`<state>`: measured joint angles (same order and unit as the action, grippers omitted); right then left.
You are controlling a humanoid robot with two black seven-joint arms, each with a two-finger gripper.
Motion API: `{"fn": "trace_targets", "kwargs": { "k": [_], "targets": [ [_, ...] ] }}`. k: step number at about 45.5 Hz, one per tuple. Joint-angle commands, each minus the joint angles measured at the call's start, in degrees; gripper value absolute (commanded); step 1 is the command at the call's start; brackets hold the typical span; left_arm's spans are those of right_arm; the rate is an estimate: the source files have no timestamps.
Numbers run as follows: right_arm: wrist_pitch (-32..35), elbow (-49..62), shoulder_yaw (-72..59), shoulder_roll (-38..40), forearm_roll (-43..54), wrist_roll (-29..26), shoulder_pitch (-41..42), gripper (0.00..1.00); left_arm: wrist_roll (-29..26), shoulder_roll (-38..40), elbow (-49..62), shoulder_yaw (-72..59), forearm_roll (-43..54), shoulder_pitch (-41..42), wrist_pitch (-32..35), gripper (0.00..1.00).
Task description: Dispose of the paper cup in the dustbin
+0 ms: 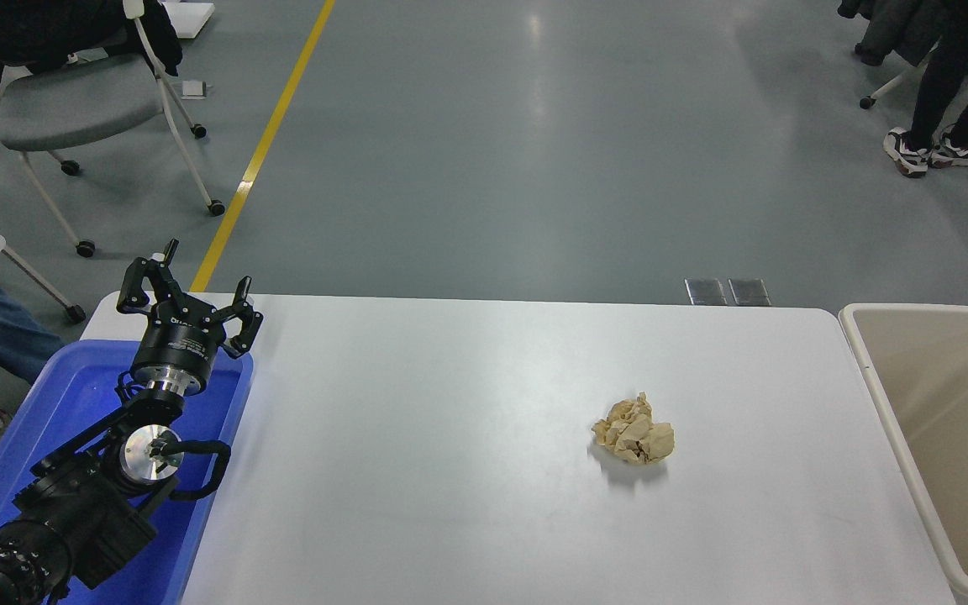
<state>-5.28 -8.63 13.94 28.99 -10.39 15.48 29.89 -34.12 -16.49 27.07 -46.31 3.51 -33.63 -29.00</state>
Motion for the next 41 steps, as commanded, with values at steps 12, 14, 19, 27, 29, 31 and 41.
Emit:
{"fn": "trace_targets", "kwargs": {
  "k": [12, 14, 19, 27, 29, 31, 41],
  "targets": [
    [-0.17, 0.54, 1.0, -0.42, 0.1, -0.01, 1.4, 0.99, 0.02, -0.03, 0.0, 0.08, 0.0, -0.03, 0.0, 1.0],
    [-0.17, 0.54, 1.09, -0.42, 0.1, -0.01, 1.4, 0.99, 0.02, -0.03, 0.0, -0.01, 0.0, -0.03, 0.0, 1.0],
    [-0.26, 0.54, 1.09, -0.07, 0.1, -0.01, 1.67, 0.99, 0.02, -0.03, 0.0, -0.01, 0.0, 0.05, 0.0, 1.0],
    [-0.7, 0.63, -0.14, 0.02, 0.28, 0.25, 1.67, 0.99, 0.02, -0.03, 0.0, 0.08, 0.0, -0.03, 0.0, 1.0],
    [-0.87, 0.8, -0.23, 0.02, 0.28, 0.34, 1.58, 0.99, 0.02, 0.06, 0.0, 0.08, 0.0, -0.03, 0.0, 1.0],
    [-0.78, 1.24, -0.23, 0.1, 0.28, 0.34, 1.75, 0.99, 0.02, -0.03, 0.0, -0.01, 0.0, -0.03, 0.0, 1.0],
    [0.27, 0.63, -0.23, -0.07, 0.45, 0.25, 3.07, 0.99, 0.02, -0.03, 0.0, -0.01, 0.0, -0.03, 0.0, 1.0]
  ]
}}
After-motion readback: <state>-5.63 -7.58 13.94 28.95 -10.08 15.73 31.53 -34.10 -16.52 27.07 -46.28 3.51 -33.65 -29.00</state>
